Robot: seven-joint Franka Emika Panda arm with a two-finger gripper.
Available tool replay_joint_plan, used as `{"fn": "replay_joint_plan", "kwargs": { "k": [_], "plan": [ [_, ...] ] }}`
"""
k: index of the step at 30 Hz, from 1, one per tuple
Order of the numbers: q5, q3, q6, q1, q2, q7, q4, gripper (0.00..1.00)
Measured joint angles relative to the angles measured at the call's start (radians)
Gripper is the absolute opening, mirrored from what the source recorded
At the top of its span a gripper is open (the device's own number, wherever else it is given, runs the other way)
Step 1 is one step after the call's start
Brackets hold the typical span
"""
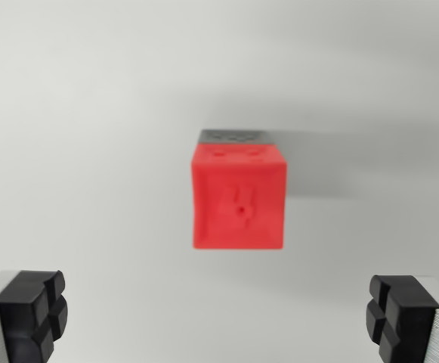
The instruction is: Destack cube
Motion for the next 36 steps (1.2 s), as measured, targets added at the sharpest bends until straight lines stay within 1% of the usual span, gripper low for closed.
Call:
{"fn": "replay_joint_plan", "kwargs": {
  "k": [7, 9, 19, 26, 31, 36],
  "plan": [
    [0.009, -0.002, 0.044, -0.022, 0.03, -0.052, -0.031, 1.0],
    [0.01, -0.003, 0.061, -0.026, 0.042, -0.058, -0.037, 1.0],
    [0.021, 0.001, 0.153, -0.026, 0.127, -0.066, -0.047, 1.0],
    [0.031, 0.003, 0.216, -0.027, 0.188, -0.073, -0.049, 1.0],
    [0.037, 0.005, 0.25, -0.029, 0.222, -0.076, -0.049, 1.0],
    [0.04, 0.007, 0.276, -0.03, 0.25, -0.079, -0.047, 1.0]
  ]
}}
